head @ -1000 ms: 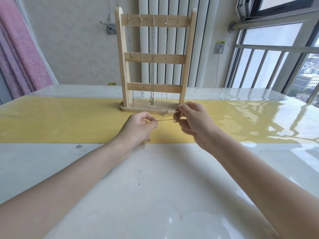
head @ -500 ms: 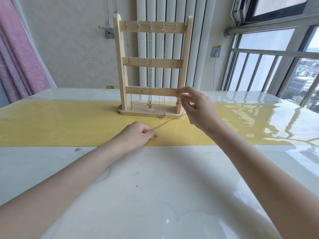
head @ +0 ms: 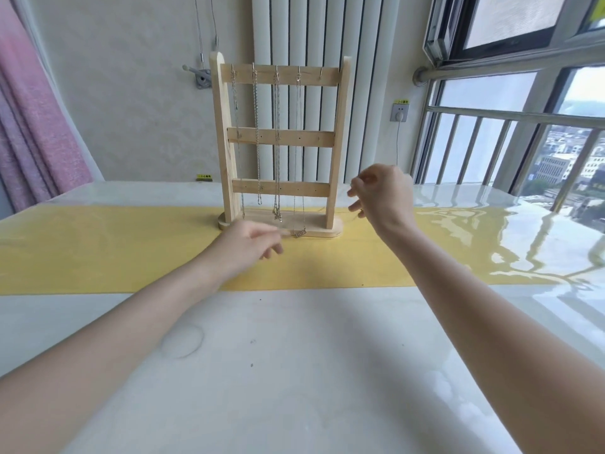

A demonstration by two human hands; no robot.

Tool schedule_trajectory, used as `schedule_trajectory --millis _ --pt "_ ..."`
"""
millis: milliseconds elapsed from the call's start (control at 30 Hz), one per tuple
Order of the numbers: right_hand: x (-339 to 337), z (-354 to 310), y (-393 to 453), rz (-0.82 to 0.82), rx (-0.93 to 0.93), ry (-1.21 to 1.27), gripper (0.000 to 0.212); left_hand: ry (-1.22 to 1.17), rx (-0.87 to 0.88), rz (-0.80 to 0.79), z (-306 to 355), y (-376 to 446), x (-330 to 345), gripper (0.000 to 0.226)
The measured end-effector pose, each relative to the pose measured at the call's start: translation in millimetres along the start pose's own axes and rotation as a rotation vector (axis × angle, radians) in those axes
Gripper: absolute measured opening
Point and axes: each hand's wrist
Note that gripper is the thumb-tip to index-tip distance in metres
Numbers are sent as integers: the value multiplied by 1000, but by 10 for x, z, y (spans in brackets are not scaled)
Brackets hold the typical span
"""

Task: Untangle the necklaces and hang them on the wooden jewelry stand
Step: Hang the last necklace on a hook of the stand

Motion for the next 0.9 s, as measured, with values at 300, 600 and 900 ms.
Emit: schedule_trajectory --millis 300,600,900 --pt "172 259 64 -166 249 -294 20 -282 40 376 517 266 -290 29" --pt "140 181 73 -508 324 -215 24 -390 -18 78 1202 620 -203 23" --pt "-294 -587 567 -739 157 698 17 158 25 -181 1459 874 -242 25"
Point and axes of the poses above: each hand's wrist, its own y-axis towards the middle knuckle, its own x-axis out of the palm, z = x × y, and after that the axes turned 1 degree about -y, right-handed
